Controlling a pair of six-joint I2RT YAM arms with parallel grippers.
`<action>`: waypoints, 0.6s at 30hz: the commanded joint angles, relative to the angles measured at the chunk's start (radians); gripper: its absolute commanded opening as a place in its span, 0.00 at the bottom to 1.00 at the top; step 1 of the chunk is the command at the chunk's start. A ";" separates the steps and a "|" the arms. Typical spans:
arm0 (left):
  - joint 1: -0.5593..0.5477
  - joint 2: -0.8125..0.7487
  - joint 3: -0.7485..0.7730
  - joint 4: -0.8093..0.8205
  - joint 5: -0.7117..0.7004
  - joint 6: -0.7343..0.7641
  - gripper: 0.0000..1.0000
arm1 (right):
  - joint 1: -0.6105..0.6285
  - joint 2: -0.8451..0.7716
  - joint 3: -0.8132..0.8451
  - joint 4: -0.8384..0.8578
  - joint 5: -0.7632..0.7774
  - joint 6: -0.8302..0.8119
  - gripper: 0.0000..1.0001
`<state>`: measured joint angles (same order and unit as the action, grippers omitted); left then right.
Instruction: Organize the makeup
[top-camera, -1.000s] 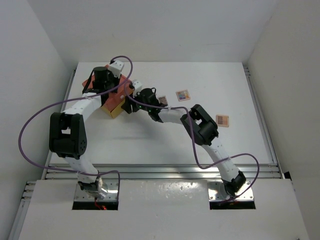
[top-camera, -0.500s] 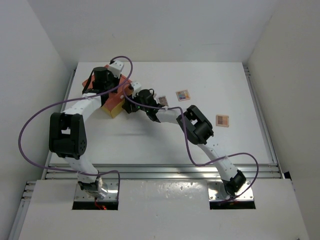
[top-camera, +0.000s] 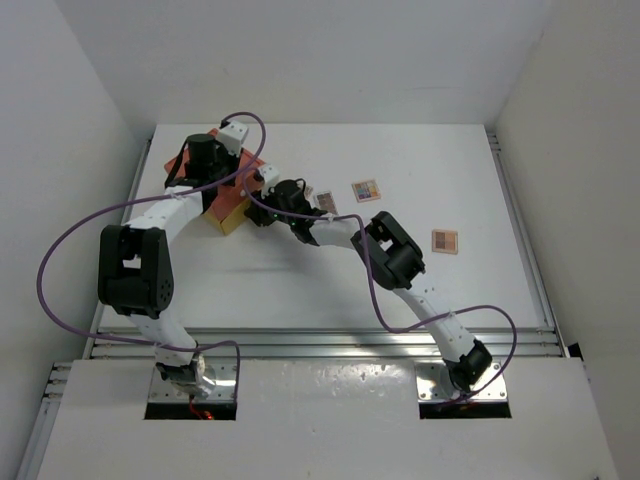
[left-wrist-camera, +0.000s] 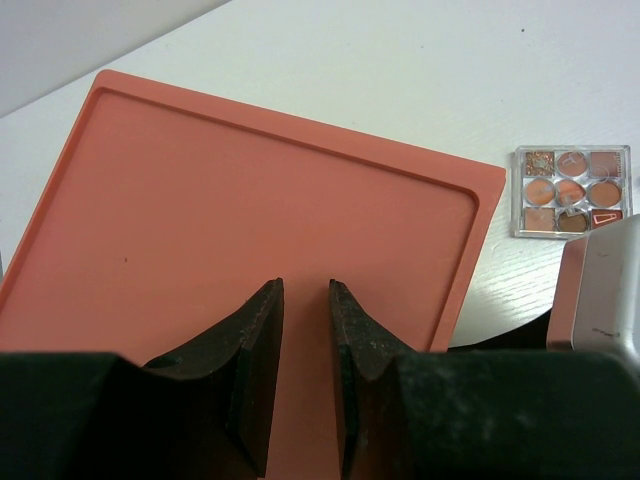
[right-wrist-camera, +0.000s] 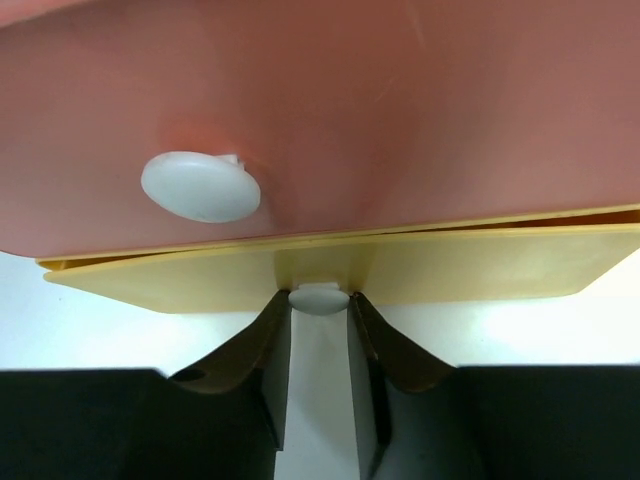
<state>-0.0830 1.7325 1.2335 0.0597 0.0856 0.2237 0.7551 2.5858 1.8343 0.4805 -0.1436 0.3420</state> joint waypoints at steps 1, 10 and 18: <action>0.005 0.018 -0.045 -0.156 0.026 -0.012 0.31 | -0.005 -0.012 0.029 0.070 0.010 -0.029 0.24; 0.005 0.018 -0.045 -0.166 0.026 -0.012 0.31 | -0.008 -0.071 -0.050 0.105 0.009 -0.055 0.01; 0.005 0.018 -0.045 -0.166 0.026 -0.012 0.31 | -0.007 -0.229 -0.340 0.193 -0.030 -0.103 0.01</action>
<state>-0.0830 1.7317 1.2331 0.0586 0.0917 0.2237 0.7540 2.4516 1.5719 0.5995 -0.1474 0.2787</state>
